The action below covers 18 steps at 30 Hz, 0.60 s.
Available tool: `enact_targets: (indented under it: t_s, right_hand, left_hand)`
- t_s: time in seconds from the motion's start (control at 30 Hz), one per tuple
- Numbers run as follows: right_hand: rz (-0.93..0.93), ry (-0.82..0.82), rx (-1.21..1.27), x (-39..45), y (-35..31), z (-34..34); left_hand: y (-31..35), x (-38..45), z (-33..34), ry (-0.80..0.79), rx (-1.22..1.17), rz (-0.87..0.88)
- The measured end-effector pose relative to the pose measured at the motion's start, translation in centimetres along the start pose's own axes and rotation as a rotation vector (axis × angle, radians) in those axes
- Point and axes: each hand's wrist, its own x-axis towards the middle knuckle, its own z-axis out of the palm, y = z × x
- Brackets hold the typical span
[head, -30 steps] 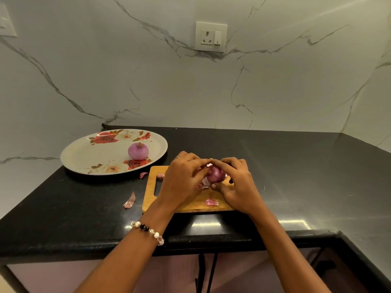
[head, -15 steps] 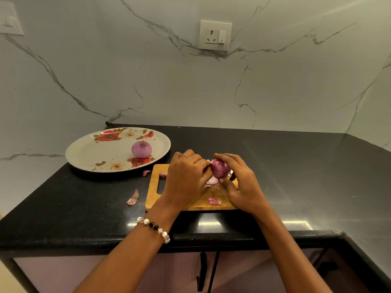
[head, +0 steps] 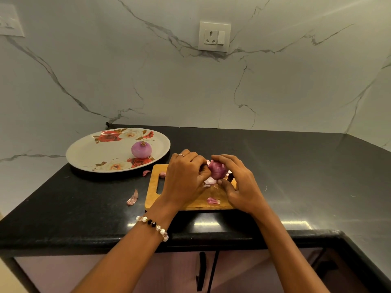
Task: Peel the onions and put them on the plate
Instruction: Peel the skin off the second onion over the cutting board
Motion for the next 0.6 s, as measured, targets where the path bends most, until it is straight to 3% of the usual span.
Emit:
enact_targets:
  t_s: [0.17,0.6]
  right_hand:
    - [0.023,0.042,0.065,0.26,-0.07,-0.01]
    - [0.028,0.073,0.084,0.23,-0.15,-0.08]
  left_hand:
    - [-0.08,0.27,-0.67,0.113,-0.268,-0.206]
    - [-0.19,0.11,-0.37,0.070,-0.283,-0.152]
